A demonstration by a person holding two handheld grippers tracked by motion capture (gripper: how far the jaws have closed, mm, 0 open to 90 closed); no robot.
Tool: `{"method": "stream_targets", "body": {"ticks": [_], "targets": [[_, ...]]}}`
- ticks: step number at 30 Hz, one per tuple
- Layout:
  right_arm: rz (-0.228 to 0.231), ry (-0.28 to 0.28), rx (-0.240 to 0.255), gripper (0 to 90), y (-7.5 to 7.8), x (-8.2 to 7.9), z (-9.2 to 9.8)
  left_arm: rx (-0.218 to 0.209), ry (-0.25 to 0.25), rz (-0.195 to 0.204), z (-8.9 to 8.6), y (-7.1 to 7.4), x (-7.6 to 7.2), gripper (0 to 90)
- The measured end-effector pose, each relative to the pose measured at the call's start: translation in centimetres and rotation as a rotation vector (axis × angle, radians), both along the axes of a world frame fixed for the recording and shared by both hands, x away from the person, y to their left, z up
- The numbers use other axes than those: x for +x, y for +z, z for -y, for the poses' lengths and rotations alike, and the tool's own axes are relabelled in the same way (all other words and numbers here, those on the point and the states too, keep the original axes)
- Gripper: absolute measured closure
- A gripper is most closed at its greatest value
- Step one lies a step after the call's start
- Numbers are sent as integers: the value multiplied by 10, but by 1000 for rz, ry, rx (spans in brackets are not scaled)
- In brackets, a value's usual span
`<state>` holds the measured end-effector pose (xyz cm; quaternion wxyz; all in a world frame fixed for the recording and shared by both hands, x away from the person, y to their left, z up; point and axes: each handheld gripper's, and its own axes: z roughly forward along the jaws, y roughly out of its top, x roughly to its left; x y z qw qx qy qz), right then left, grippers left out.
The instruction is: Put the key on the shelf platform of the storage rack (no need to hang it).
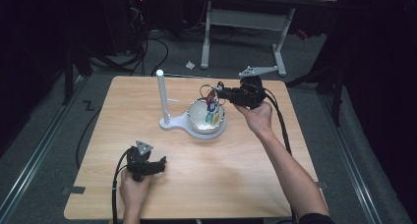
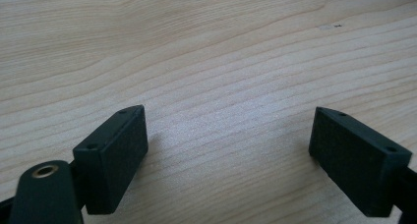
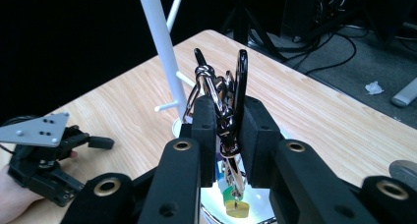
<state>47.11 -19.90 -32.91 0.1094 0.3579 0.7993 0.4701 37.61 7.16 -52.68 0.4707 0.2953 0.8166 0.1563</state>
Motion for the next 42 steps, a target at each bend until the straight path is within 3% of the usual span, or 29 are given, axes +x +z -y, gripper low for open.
{"method": "stream_targets", "body": {"ticks": [18,19,42], "targets": [[-44,-12,-49,787,-32,12,-9,8,-5,5,0,0,0,151],[-49,-13,-49,787,-33,13,-10,27,-24,14,-2,-1,0,151],[-130,-14,-76,785,-69,20,-18,11,-12,8,-1,-1,0,151]]}}
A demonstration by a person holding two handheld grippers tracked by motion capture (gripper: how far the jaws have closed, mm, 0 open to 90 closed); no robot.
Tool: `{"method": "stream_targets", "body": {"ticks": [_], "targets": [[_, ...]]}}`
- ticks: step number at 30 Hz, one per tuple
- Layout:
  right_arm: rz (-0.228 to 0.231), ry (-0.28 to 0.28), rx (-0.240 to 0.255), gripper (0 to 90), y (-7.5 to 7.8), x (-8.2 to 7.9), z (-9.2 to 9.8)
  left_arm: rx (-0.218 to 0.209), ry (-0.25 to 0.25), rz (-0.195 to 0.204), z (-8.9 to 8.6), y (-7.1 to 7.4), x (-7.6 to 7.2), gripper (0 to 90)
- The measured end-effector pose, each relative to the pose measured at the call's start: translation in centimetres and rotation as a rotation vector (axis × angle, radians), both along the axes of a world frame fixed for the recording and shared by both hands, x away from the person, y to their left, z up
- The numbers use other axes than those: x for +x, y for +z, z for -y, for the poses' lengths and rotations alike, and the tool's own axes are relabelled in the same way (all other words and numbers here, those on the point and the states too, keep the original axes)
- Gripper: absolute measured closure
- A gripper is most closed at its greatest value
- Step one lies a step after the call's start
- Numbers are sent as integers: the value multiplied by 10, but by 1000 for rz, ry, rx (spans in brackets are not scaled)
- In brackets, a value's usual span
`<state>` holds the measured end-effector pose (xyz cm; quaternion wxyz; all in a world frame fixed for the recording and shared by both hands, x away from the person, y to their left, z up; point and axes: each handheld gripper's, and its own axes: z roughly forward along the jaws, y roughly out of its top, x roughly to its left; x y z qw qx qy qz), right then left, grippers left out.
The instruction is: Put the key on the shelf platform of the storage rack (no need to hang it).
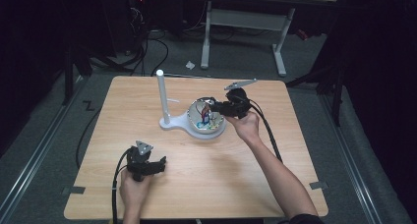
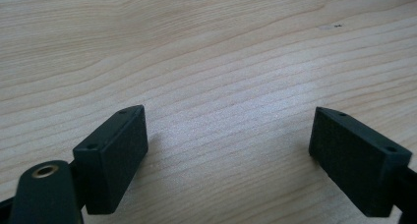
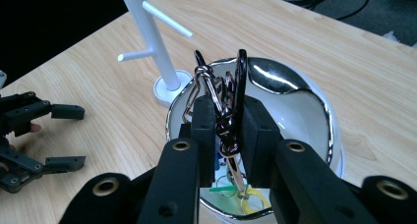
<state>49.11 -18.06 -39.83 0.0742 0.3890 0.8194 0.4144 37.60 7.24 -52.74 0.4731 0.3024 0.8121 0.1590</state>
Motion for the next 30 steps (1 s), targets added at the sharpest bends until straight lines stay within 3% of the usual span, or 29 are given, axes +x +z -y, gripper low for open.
{"method": "stream_targets", "body": {"ticks": [18,30], "targets": [[-49,-8,13,784,-23,3,-3,-14,11,-8,1,1,0,151],[-66,-27,-22,783,-32,6,-7,-14,12,-8,1,1,0,151]]}}
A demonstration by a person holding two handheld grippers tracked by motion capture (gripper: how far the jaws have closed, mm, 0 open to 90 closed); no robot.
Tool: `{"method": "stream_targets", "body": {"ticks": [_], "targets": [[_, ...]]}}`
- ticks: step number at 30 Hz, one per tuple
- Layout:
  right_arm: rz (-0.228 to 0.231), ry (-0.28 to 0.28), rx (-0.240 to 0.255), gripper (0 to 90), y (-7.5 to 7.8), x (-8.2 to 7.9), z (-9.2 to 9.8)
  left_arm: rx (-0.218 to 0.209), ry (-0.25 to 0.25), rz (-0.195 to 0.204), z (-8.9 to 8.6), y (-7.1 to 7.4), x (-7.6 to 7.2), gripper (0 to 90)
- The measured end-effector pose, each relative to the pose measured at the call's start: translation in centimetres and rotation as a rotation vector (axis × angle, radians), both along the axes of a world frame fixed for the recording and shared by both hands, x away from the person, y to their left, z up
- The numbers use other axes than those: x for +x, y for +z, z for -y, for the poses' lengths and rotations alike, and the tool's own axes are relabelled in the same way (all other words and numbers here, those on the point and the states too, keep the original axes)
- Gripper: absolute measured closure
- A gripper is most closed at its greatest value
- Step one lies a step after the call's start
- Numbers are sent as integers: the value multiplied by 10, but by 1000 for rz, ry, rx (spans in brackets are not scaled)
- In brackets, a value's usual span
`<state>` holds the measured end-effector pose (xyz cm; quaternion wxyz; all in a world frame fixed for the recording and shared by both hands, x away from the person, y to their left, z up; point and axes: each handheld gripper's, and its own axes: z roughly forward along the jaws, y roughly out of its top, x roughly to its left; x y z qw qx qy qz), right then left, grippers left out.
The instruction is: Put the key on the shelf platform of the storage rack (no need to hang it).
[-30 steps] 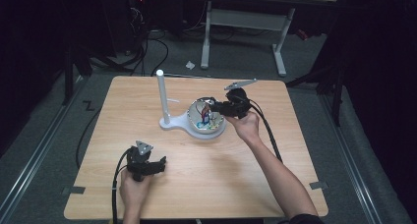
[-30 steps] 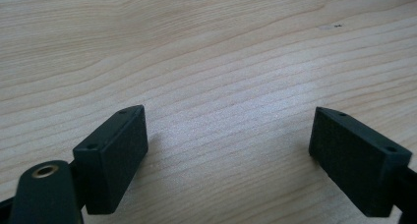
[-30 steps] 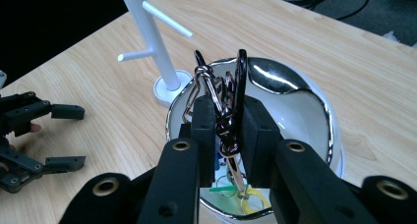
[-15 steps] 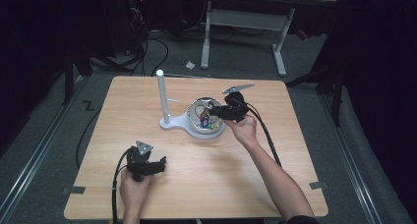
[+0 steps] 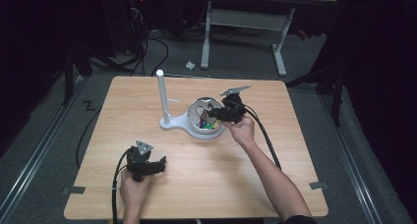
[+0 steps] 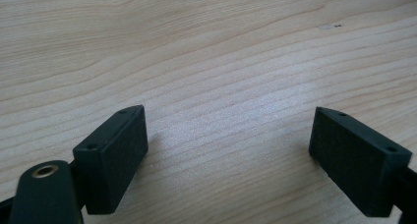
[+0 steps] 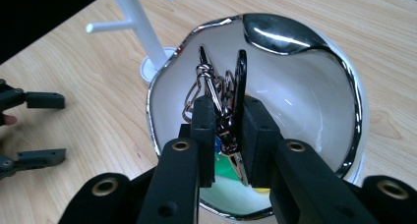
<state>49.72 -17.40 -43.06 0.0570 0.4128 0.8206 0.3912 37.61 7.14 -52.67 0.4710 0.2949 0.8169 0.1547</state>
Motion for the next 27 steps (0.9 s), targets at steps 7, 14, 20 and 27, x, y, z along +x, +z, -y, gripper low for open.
{"method": "stream_targets", "body": {"ticks": [7,14,20,27], "targets": [[15,-22,-42,782,-7,0,0,4,0,1,0,0,0,152],[21,-50,-43,769,-10,1,5,1,5,0,0,0,0,152],[43,-66,-47,717,-5,-1,8,3,2,3,0,0,0,151],[70,-83,-51,606,-1,-5,15,3,2,3,0,0,0,151]]}}
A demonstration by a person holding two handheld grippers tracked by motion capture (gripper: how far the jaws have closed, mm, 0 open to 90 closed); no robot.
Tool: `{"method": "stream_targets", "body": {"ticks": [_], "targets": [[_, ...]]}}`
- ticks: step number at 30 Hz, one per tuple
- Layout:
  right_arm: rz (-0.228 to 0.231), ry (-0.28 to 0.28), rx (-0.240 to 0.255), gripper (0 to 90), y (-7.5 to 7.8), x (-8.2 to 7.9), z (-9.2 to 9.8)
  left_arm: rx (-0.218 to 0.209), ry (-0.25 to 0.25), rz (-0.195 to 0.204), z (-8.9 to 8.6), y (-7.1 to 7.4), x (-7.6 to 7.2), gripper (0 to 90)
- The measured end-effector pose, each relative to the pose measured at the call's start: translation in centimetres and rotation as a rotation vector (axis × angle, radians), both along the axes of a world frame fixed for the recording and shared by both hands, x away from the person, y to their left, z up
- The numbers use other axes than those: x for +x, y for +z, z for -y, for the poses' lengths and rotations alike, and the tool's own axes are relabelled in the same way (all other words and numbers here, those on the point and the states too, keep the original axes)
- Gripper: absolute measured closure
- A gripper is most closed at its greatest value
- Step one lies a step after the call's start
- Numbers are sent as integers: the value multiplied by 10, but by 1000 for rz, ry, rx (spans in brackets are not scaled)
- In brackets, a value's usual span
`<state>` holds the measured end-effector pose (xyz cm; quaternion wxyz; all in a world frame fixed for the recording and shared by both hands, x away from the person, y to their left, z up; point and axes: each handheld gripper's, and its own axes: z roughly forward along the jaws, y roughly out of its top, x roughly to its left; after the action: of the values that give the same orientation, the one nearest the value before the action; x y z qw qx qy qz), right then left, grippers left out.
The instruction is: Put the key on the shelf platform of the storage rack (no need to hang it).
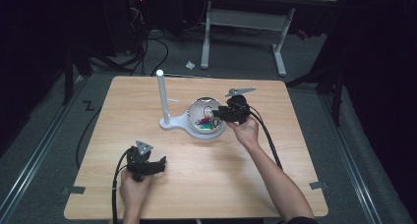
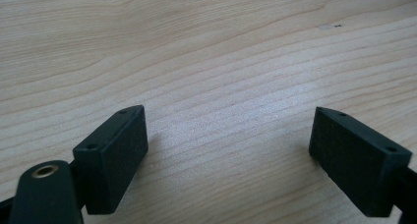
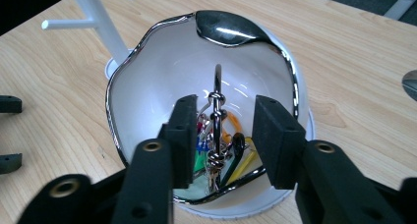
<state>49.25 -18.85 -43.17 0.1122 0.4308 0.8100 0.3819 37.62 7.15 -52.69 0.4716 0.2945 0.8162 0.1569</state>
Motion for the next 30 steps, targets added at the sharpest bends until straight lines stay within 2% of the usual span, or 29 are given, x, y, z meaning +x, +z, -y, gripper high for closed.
{"method": "stream_targets", "body": {"ticks": [4,13,19,30], "targets": [[17,-5,-4,555,3,-2,3,6,-5,2,0,0,0,151],[45,-2,-28,526,11,-7,8,-2,-1,-3,0,0,0,151],[53,-8,-16,515,17,-11,12,7,-7,3,-1,0,0,151],[100,-24,10,507,26,-28,29,4,-4,2,0,0,0,151]]}}
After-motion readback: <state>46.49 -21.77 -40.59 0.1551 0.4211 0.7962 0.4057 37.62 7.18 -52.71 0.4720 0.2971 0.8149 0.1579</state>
